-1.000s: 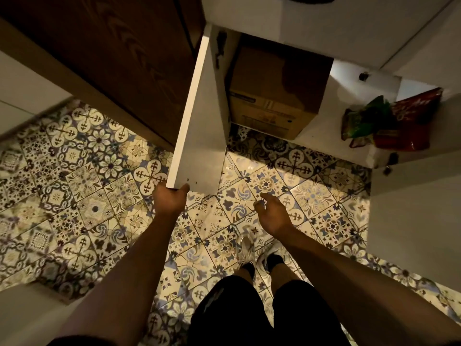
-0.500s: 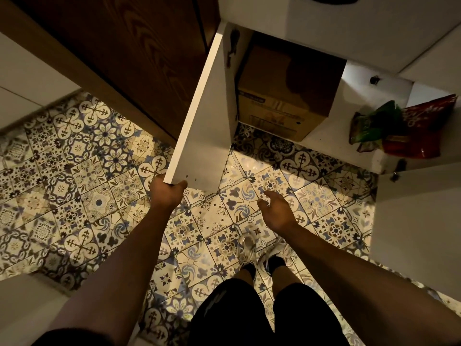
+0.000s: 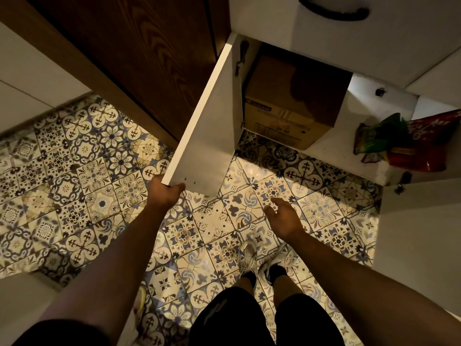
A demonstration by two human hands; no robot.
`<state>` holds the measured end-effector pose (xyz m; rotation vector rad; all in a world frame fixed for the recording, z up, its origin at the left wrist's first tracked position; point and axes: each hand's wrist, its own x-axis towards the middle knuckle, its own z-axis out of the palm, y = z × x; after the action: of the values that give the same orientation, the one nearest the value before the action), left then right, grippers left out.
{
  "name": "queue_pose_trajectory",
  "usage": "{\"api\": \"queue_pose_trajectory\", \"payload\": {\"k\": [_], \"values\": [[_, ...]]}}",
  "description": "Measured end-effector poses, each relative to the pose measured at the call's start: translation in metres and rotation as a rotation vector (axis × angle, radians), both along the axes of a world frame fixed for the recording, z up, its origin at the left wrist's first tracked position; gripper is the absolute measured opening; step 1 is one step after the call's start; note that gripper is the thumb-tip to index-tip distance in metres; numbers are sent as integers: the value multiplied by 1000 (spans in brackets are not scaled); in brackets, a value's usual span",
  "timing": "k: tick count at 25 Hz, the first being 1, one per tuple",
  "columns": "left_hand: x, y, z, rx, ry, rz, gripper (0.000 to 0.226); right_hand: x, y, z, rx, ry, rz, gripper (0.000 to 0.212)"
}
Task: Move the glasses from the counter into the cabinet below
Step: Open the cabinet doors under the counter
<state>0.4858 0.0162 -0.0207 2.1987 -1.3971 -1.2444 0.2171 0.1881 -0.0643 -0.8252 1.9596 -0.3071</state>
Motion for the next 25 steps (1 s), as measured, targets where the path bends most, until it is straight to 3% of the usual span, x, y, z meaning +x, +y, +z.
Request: {"api": "queue_pose_trajectory", "payload": {"k": [12,25], "values": [[-16,14,-4,36,-18,96,59,13,-2,8,-38,-18,-10,46],[-48,47,-1,-58,-38,-46,55,-7,23,21,4,-19,-25,48]]}}
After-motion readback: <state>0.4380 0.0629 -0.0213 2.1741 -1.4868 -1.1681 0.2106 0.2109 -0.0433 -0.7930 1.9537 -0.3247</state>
